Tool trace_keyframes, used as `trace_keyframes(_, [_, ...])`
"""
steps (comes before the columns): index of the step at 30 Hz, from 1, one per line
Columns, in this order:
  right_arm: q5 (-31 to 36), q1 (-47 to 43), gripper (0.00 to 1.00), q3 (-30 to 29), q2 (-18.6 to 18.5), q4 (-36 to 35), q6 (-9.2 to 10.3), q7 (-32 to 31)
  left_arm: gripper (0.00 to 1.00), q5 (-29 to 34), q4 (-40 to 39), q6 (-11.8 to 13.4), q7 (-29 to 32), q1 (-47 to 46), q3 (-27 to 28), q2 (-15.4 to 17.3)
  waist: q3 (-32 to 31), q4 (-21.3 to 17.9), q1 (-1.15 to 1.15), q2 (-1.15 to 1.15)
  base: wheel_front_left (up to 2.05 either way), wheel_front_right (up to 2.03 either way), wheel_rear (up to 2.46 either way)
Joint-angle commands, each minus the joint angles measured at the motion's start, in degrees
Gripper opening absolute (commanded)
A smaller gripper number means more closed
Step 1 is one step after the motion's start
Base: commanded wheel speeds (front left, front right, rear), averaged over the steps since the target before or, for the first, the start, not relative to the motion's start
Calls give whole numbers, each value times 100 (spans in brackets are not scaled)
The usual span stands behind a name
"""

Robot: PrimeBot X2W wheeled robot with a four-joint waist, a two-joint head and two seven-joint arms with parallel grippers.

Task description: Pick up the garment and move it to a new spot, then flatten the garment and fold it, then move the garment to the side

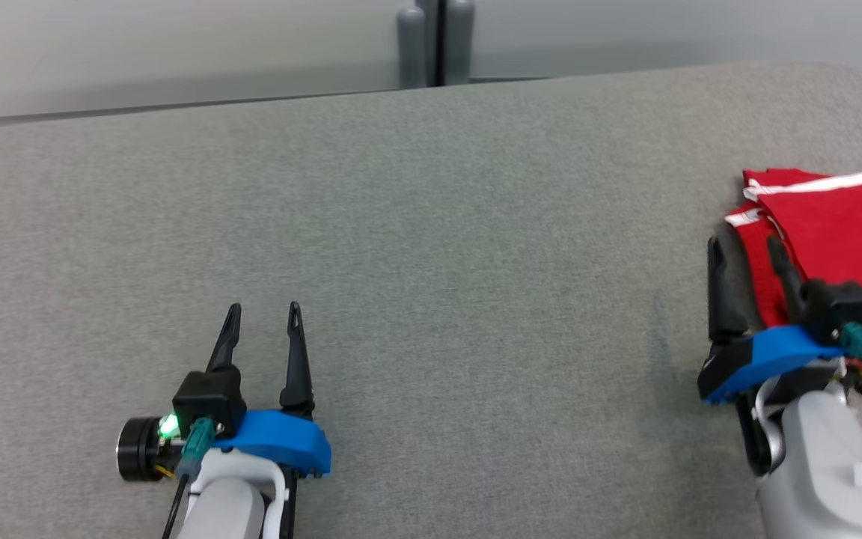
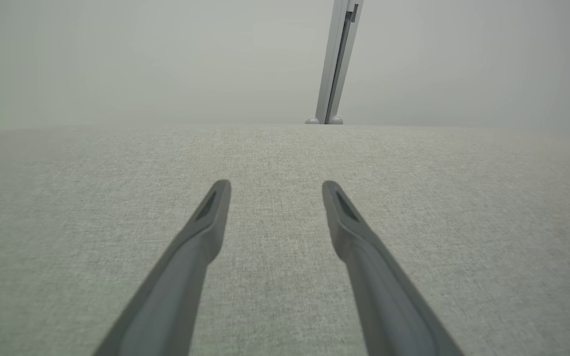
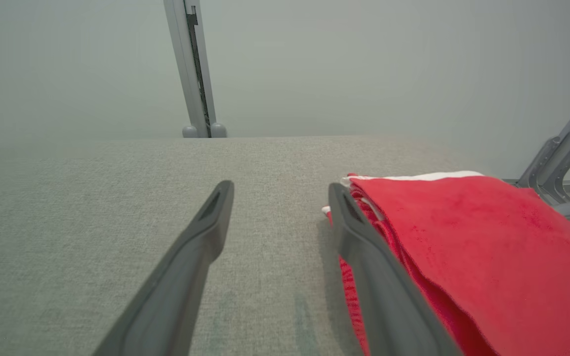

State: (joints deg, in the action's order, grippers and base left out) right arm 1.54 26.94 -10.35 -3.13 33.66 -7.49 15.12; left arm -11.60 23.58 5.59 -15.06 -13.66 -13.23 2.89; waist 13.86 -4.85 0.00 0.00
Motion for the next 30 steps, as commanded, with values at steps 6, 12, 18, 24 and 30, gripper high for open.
trace_keyframes(6, [-464,-499,100,384,7,-3,0,3,100,38,24,89,-13,262,165,-2,-219,241,0,0,0,0,0])
trace_keyframes(12, [-634,-771,100,670,9,-35,0,3,100,112,90,54,-13,440,282,3,-512,420,0,0,0,0,0])
trace_keyframes(18, [-791,-986,100,783,10,-91,0,3,100,37,125,-23,-13,683,440,2,-851,492,0,0,0,0,0])
trace_keyframes(24, [-950,-1145,100,884,11,-102,0,3,100,18,106,-96,-13,920,629,2,-1159,471,0,0,0,0,0])
trace_keyframes(30, [-1065,-1222,100,947,12,-162,0,3,100,-4,33,-196,-13,1071,792,-1,-1336,449,0,0,0,0,0])
